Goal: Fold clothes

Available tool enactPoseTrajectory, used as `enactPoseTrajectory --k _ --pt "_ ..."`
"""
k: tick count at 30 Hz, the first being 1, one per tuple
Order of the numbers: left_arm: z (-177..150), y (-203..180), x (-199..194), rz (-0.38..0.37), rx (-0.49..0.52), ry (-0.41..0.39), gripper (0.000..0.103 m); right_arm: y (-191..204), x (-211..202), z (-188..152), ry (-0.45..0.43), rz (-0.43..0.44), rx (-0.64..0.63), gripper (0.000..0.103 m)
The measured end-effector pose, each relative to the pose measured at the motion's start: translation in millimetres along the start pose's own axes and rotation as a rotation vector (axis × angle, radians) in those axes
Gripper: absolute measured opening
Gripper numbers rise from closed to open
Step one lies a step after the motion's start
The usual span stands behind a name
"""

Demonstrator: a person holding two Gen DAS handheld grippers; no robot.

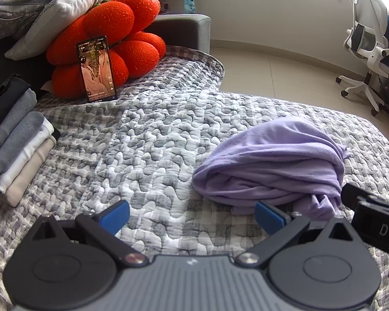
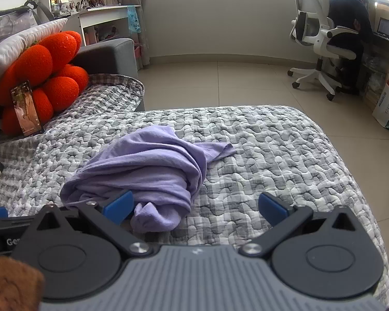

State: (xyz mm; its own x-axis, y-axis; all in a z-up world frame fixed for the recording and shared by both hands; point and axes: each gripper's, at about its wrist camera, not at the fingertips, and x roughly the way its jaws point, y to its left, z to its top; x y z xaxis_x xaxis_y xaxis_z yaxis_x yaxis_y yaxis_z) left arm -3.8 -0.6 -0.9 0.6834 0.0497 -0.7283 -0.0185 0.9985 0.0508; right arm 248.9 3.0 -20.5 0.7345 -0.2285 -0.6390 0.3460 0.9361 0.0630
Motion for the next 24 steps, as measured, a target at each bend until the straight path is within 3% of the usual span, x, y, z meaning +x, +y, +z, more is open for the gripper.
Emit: enactPoseTrajectory --k 24 --pt "-0.5 -2.0 3.5 0.008 0.011 0.010 0.103 -1.9 1.5 -0.8 0.001 -0.004 0.009 0.103"
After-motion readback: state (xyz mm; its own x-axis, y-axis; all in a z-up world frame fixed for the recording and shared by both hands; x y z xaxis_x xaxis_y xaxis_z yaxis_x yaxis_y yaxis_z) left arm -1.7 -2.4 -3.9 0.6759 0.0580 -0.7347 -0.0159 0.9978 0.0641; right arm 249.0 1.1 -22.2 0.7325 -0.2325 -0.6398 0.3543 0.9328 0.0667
